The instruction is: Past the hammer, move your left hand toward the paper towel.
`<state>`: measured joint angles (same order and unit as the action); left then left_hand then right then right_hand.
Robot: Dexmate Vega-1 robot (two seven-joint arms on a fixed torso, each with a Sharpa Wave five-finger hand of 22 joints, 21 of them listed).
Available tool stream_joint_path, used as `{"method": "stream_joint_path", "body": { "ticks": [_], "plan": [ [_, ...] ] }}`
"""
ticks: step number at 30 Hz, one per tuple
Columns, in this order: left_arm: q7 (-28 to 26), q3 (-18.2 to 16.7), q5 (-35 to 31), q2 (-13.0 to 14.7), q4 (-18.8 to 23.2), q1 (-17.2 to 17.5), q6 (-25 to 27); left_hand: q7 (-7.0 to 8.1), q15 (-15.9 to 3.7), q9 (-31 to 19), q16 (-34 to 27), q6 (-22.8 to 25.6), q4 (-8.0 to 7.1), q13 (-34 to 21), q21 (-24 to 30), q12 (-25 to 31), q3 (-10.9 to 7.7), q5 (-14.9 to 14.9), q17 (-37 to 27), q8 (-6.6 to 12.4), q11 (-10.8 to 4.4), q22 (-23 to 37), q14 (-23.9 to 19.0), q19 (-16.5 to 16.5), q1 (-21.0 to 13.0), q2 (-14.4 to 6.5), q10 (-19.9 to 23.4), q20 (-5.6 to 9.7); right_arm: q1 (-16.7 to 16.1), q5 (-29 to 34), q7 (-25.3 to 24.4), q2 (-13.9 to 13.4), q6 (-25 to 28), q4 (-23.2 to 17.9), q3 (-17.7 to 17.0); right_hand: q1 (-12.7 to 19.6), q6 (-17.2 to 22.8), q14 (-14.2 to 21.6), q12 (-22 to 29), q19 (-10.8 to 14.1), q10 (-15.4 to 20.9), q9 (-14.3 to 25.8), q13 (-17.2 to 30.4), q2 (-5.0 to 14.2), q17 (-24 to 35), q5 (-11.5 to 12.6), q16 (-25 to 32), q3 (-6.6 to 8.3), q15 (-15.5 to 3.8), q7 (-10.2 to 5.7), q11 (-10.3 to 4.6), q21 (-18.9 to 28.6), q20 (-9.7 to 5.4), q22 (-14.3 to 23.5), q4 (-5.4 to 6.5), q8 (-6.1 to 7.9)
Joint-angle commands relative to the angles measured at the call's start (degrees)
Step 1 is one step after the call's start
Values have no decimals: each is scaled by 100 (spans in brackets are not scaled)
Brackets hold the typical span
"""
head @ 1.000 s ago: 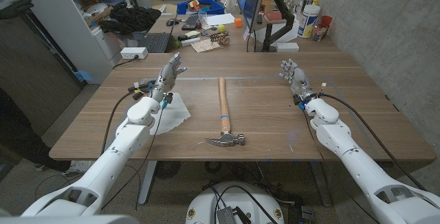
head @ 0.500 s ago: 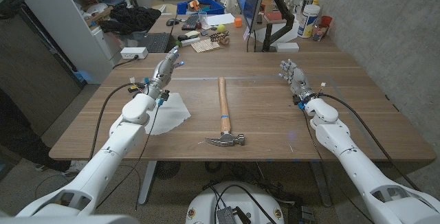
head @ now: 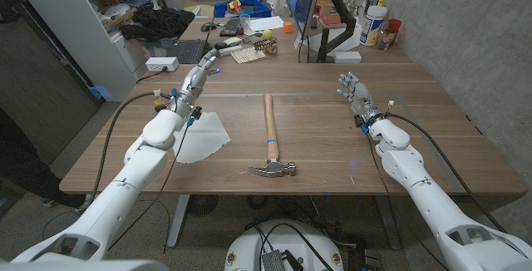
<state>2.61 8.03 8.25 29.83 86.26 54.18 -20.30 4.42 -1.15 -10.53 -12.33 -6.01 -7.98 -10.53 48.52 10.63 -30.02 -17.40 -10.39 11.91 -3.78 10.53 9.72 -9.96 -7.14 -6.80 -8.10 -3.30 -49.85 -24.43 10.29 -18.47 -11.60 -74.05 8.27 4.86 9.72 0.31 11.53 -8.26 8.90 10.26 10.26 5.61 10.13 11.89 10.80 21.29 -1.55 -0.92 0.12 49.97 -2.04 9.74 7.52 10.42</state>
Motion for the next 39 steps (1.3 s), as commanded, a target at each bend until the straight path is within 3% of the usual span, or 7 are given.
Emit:
{"method": "stream_joint_path", "body": {
  "ticks": [1, 39],
  "plan": [
    [-285, -150, -604, 174, 371, 211, -56, 12, -20, -12, -10, 20, 28, -10, -18, 41, -8, -36, -6, 57, -10, 9, 279, -904, -62, -72, 0, -38, -20, 60, 87, 43, 28, 5, -96, 3, 50, 13, 35, -6, 62, 19, 13, 254, 12, 21, 18, 21, -136, -9, -15, -21, -202, 13, 3, 35],
    [-1098, -541, -2867, 770, 1348, 684, -29, 164, -85, -7, 6, 300, 115, -6, -112, 65, -68, -74, 7, 95, -73, 13, 214, -976, -248, -19, 205, -141, 52, 208, 135, 122, 13, 74, -86, -8, 61, 19, 33, 27, 65, 19, 13, 244, 8, 28, 10, 20, -135, -7, -17, -103, -197, 16, 12, 37]
  ]
}}
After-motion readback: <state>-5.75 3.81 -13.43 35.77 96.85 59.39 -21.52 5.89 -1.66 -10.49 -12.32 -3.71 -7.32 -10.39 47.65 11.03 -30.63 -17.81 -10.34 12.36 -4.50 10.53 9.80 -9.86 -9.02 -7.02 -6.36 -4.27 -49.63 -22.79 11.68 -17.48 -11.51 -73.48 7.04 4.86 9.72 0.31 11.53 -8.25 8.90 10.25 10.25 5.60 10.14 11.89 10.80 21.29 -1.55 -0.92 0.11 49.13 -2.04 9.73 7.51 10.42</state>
